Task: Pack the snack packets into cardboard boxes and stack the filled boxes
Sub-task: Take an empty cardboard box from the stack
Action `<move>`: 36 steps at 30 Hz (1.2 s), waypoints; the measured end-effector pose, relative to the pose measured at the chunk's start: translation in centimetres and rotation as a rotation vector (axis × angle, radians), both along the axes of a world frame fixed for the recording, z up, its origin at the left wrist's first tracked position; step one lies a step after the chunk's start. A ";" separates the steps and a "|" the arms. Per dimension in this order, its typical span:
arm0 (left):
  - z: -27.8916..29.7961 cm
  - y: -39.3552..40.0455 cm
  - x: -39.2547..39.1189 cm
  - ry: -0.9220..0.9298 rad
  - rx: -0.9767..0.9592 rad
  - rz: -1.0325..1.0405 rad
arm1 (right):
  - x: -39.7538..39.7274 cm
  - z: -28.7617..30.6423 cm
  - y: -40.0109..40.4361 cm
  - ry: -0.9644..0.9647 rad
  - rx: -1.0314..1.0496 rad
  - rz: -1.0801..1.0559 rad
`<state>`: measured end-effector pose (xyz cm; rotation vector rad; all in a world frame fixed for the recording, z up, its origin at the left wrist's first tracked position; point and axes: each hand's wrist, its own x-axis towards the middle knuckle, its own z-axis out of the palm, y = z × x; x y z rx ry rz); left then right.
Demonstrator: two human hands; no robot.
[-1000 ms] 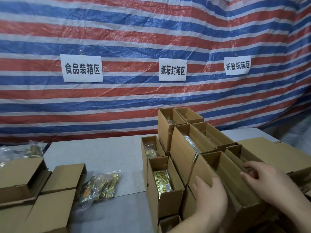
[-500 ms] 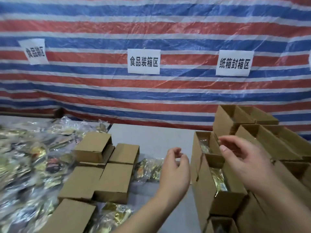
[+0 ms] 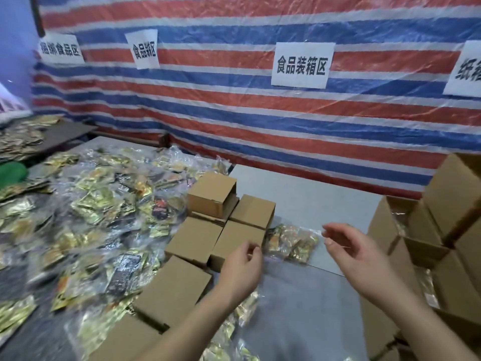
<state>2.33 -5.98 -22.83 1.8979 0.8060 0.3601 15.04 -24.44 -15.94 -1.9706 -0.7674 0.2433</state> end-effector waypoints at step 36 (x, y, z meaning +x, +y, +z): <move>-16.3 29.7 21.4 0.817 0.677 0.035 | 16.5 -7.5 18.5 0.089 -0.363 -0.031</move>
